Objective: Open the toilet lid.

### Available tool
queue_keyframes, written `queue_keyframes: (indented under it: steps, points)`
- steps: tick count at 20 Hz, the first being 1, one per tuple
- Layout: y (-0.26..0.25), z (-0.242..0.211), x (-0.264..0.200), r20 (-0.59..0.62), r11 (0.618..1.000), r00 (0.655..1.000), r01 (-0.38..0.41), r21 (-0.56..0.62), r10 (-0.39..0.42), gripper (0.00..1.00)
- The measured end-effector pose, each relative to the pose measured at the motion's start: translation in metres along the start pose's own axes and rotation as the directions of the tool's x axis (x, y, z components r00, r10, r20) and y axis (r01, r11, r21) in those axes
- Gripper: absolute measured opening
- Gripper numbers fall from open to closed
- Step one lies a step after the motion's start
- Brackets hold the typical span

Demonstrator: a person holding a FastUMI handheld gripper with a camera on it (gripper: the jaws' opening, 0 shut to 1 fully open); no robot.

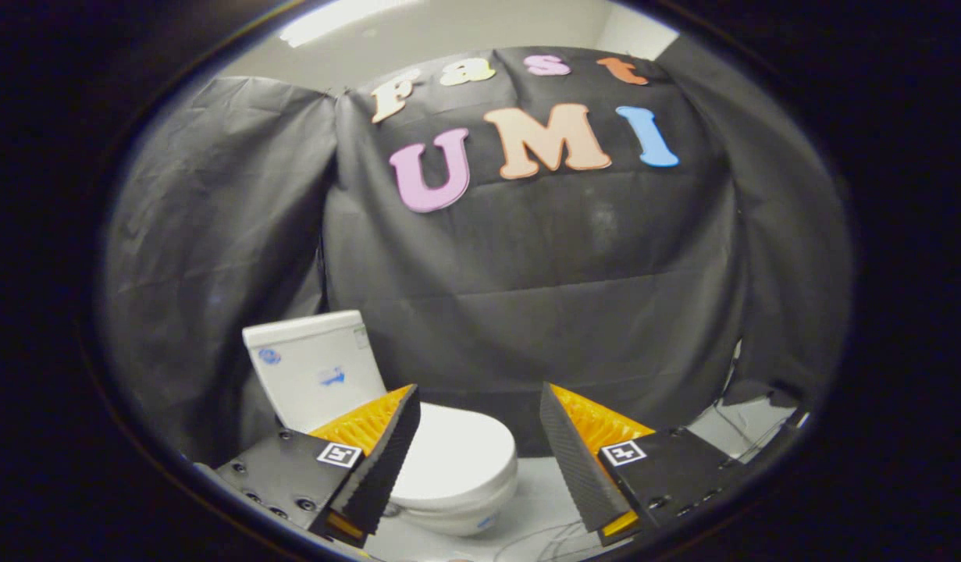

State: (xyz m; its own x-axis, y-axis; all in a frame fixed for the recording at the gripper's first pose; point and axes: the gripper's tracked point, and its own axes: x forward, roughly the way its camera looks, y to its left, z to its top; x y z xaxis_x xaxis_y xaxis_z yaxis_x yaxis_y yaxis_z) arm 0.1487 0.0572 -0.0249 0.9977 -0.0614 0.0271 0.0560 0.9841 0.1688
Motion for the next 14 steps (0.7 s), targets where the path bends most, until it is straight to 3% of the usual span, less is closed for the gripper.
queue_keyframes:
  steps: [6,10,14]
  points:
    - [0.023,-0.023,0.009,0.112,0.959,0.977,0.150,0.241,-0.181,0.91]
    - [0.034,-0.047,0.006,0.164,0.893,0.948,0.187,0.410,-0.274,0.89]
    - [0.042,-0.083,-0.002,0.154,0.801,0.927,0.201,0.564,-0.341,0.86]
